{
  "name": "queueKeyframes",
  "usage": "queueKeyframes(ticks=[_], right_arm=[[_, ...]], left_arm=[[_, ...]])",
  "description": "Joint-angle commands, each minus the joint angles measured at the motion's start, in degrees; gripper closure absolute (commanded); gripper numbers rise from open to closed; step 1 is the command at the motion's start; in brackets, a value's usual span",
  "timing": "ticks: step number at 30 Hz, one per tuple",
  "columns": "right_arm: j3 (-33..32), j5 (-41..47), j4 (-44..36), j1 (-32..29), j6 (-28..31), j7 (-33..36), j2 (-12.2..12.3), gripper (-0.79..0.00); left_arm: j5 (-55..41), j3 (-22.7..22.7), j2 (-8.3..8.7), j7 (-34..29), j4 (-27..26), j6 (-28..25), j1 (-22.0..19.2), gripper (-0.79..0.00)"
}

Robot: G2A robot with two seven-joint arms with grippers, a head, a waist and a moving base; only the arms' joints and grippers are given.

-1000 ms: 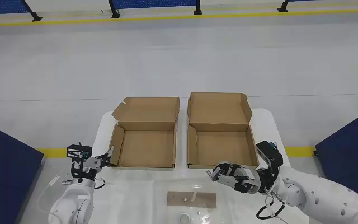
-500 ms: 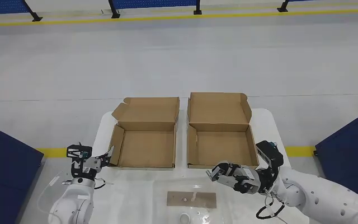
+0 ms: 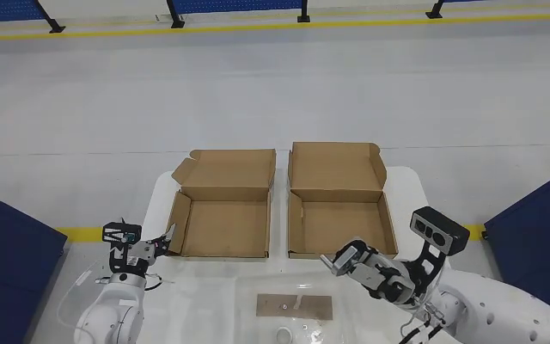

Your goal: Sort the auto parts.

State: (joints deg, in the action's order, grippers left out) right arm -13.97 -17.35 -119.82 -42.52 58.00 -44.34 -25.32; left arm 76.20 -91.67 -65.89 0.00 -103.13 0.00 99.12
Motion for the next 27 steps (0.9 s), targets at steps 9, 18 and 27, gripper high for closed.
queueKeyframes(ticks=[9, 18, 27], right_arm=[[0.5, 0.7, -1.5, 0.7, 0.0, -0.6, -0.2, 0.000], [1.2, 12.1, -6.6, -1.7, 0.0, 4.7, -2.1, 0.000], [-1.1, 27.4, -8.0, -3.2, 0.0, 15.3, -4.4, 0.000]], left_arm=[[0.0, 0.0, 0.00, 0.0, 0.0, 0.0, 0.0, -0.785], [0.0, 0.0, 0.00, 0.0, 0.0, 0.0, 0.0, -0.785], [0.0, 0.0, 0.00, 0.0, 0.0, 0.0, 0.0, -0.785]])
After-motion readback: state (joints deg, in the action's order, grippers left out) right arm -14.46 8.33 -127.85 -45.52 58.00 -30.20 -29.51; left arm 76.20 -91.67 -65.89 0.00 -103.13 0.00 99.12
